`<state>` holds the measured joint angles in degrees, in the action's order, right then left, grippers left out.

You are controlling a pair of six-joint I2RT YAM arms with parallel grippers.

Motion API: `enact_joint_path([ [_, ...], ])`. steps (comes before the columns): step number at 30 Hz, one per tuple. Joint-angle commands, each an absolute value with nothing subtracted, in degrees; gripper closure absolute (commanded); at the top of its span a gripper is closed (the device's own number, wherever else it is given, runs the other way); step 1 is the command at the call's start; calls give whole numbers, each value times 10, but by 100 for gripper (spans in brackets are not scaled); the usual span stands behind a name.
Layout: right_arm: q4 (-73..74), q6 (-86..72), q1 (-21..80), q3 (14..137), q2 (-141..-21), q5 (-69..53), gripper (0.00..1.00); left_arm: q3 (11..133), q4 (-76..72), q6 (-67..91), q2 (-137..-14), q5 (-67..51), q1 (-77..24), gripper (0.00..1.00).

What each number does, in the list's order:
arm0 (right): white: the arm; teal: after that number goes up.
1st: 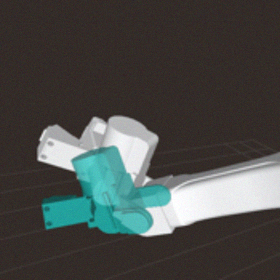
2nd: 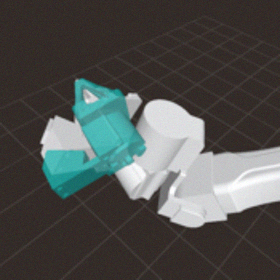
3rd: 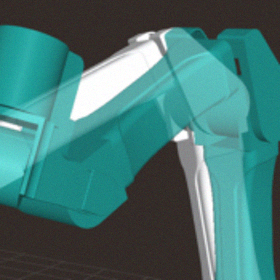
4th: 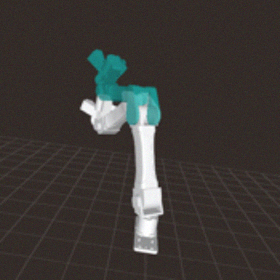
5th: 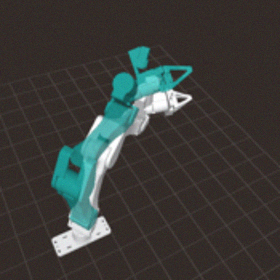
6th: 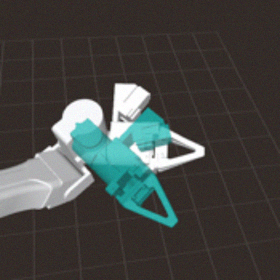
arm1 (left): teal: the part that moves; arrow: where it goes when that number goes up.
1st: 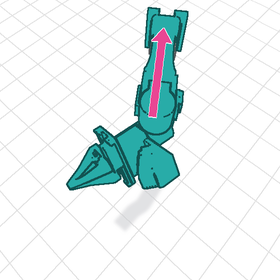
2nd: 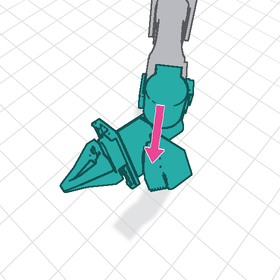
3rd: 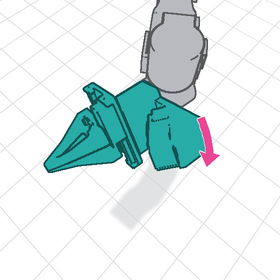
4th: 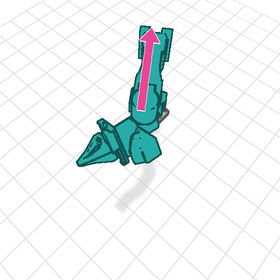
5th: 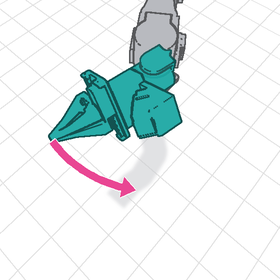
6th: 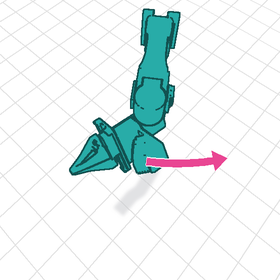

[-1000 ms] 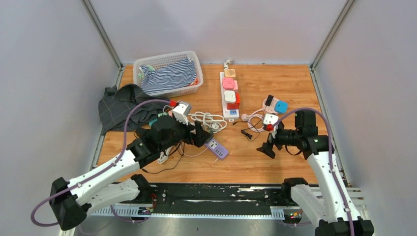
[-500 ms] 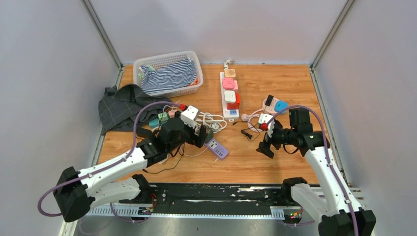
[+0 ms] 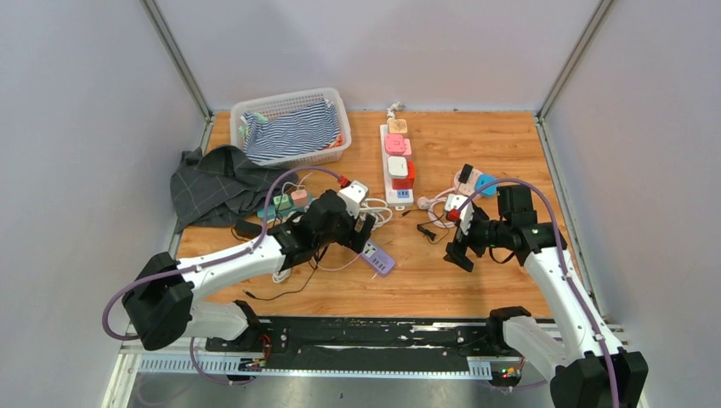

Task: Pull the plug off the socket
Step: Remove the plug from the socket.

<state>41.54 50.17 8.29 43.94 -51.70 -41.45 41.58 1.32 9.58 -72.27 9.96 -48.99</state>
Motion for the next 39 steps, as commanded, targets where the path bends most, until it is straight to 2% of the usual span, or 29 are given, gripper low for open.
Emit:
enact_joint_path([
  [1, 416, 495, 94, 439, -519, -405, 0, 434, 3, 103, -745, 89, -494, 7],
  [5, 415, 495, 94, 438, -520, -406, 0, 436, 3, 108, -766, 79, -494, 16],
  [12, 416, 495, 94, 438, -519, -409, 0, 430, 3, 116, -787, 85, -494, 21],
  [20, 416, 493, 97, 439, -516, -415, 0, 439, 3, 115, -836, 70, -494, 41],
  [21, 416, 492, 98, 439, -516, -416, 0, 440, 3, 116, -839, 65, -494, 47],
  [24, 416, 490, 101, 439, -516, -420, 0, 439, 3, 122, -838, 49, -494, 79],
  [27, 414, 483, 111, 438, -522, -435, 0, 436, 2, 136, -820, 22, -495, 97],
  [32, 398, 447, 160, 442, -570, -463, 0, 421, -63, 193, -794, -39, -505, 100],
  [39, 346, 303, 184, 474, -668, -499, 0, 411, -124, 202, -777, -16, -531, 100],
])
